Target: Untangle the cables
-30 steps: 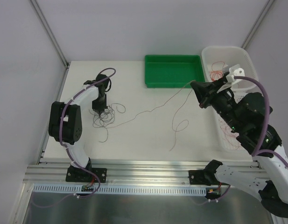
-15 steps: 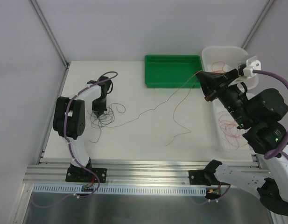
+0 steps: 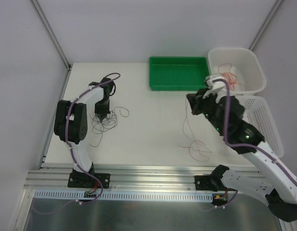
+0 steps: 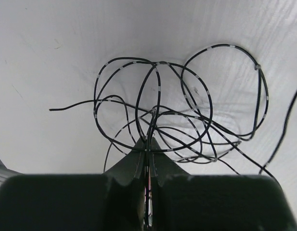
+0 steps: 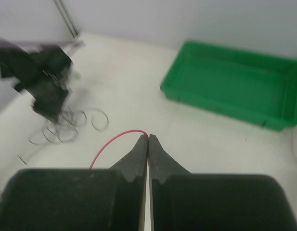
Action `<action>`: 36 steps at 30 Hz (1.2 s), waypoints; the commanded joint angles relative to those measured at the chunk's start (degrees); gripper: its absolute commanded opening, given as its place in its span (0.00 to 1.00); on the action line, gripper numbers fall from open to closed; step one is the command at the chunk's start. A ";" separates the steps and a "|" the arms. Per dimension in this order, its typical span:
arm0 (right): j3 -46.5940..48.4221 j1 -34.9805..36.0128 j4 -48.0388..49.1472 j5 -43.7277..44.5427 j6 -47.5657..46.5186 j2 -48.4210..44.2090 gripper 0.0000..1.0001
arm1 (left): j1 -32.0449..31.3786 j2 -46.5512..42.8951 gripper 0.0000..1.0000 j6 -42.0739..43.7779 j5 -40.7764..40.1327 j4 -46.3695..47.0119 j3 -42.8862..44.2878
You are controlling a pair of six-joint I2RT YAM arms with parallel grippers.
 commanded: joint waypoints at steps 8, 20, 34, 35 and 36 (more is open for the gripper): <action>-26.91 -0.57 -4.00 9.22 15.36 7.03 0.01 | -1.25 -9.39 0.00 -0.44 10.82 -1.23 1.34; -33.52 -0.39 -21.74 11.26 33.38 13.10 0.38 | -2.75 -18.26 0.01 -0.79 16.55 1.67 -1.73; -38.17 -0.30 -22.93 9.60 45.08 5.10 0.93 | -2.93 -21.96 0.23 -0.96 16.99 3.08 -2.70; -38.61 -0.30 -21.86 8.80 45.43 5.19 0.93 | -2.93 -22.13 0.25 -0.96 16.99 3.17 -2.70; -39.40 -0.30 -20.98 8.10 46.04 5.63 0.93 | -2.93 -22.40 0.27 -0.96 16.90 3.25 -2.70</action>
